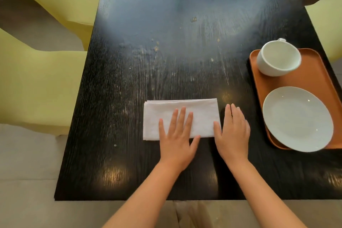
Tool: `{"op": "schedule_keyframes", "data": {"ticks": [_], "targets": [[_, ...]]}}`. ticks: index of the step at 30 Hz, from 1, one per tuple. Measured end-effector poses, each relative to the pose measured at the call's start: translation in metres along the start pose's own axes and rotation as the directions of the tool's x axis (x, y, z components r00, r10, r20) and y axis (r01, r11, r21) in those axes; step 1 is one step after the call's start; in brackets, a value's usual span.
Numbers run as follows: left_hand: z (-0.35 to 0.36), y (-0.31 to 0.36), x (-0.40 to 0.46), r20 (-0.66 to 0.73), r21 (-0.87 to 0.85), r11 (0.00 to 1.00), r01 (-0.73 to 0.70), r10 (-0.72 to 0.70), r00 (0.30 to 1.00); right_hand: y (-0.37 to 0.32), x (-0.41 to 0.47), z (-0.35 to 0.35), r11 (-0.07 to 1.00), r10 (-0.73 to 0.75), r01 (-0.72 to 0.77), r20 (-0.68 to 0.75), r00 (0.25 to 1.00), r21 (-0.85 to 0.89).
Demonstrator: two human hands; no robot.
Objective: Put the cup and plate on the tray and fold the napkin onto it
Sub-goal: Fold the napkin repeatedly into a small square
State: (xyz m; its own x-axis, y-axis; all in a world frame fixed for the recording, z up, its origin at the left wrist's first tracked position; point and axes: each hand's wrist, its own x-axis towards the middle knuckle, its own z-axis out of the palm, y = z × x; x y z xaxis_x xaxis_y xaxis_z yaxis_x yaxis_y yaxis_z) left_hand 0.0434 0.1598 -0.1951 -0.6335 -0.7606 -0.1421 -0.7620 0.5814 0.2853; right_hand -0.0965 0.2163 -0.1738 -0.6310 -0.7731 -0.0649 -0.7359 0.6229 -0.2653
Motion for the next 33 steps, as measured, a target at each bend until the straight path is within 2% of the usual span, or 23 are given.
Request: {"op": "schedule_keyframes", "data": {"ticks": [2,3,7,10,14,20,22,23,24,25,26,27,28,29,30,33], "targets": [[0.006,0.000,0.000,0.006,0.014,0.999,0.039,-0.039,0.999,-0.002,-0.003,-0.004,0.994,0.025,-0.018,-0.058,0.998,0.107],[0.007,-0.001,0.000,0.000,0.025,0.999,0.036,-0.036,0.999,-0.004,-0.003,-0.005,0.986,0.040,-0.033,-0.042,0.998,0.163],[0.007,-0.001,0.001,-0.012,-0.006,1.000,0.028,-0.028,1.000,-0.016,0.006,-0.008,0.891,0.165,-0.207,0.136,0.977,0.405],[0.008,0.000,0.000,-0.004,-0.001,0.999,0.040,-0.040,0.999,-0.019,0.018,-0.014,0.837,0.240,-0.320,0.227,0.944,0.444],[0.005,-0.001,0.000,0.012,-0.007,0.999,0.043,-0.043,0.999,-0.025,0.027,-0.027,0.759,0.193,-0.357,0.336,0.922,0.544],[0.000,0.002,-0.037,0.025,-0.066,0.990,0.123,-0.121,0.992,-0.049,0.020,-0.050,0.685,0.085,-0.286,0.317,0.945,0.670],[-0.005,-0.002,-0.054,0.015,-0.185,0.975,0.119,-0.119,0.993,-0.064,0.019,-0.054,0.672,0.030,-0.258,0.322,0.946,0.694],[-0.011,-0.003,-0.059,0.017,-0.379,0.915,0.138,-0.141,0.990,-0.072,0.018,-0.054,0.673,-0.002,-0.240,0.326,0.945,0.699],[-0.022,-0.005,-0.060,0.040,-0.633,0.750,0.191,-0.216,0.976,-0.079,0.017,-0.054,0.679,-0.037,-0.222,0.334,0.942,0.700],[-0.037,-0.007,-0.057,0.094,-0.839,0.487,0.244,-0.311,0.946,-0.086,0.016,-0.053,0.686,-0.072,-0.205,0.346,0.935,0.698],[-0.050,-0.011,-0.051,0.156,-0.948,0.203,0.246,-0.377,0.913,-0.093,0.014,-0.051,0.696,-0.105,-0.189,0.359,0.928,0.693],[-0.060,-0.019,-0.044,0.196,-0.976,-0.003,0.216,-0.424,0.884,-0.098,0.012,-0.049,0.711,-0.132,-0.171,0.369,0.920,0.682],[-0.069,-0.027,-0.035,0.213,-0.977,-0.093,0.192,-0.447,0.869,-0.102,0.009,-0.046,0.726,-0.152,-0.156,0.378,0.913,0.670],[-0.076,-0.036,-0.027,0.207,-0.978,-0.083,0.190,-0.449,0.869,-0.105,0.007,-0.043,0.737,-0.165,-0.144,0.383,0.909,0.661],[-0.082,-0.043,-0.020,0.196,-0.978,-0.021,0.208,-0.438,0.877,-0.107,0.004,-0.040,0.746,-0.172,-0.137,0.387,0.906,0.652],[-0.086,-0.057,-0.008,0.158,-0.924,0.242,0.294,-0.459,0.874,-0.110,-0.003,-0.032,0.787,-0.198,-0.099,0.402,0.894,0.609]]}}
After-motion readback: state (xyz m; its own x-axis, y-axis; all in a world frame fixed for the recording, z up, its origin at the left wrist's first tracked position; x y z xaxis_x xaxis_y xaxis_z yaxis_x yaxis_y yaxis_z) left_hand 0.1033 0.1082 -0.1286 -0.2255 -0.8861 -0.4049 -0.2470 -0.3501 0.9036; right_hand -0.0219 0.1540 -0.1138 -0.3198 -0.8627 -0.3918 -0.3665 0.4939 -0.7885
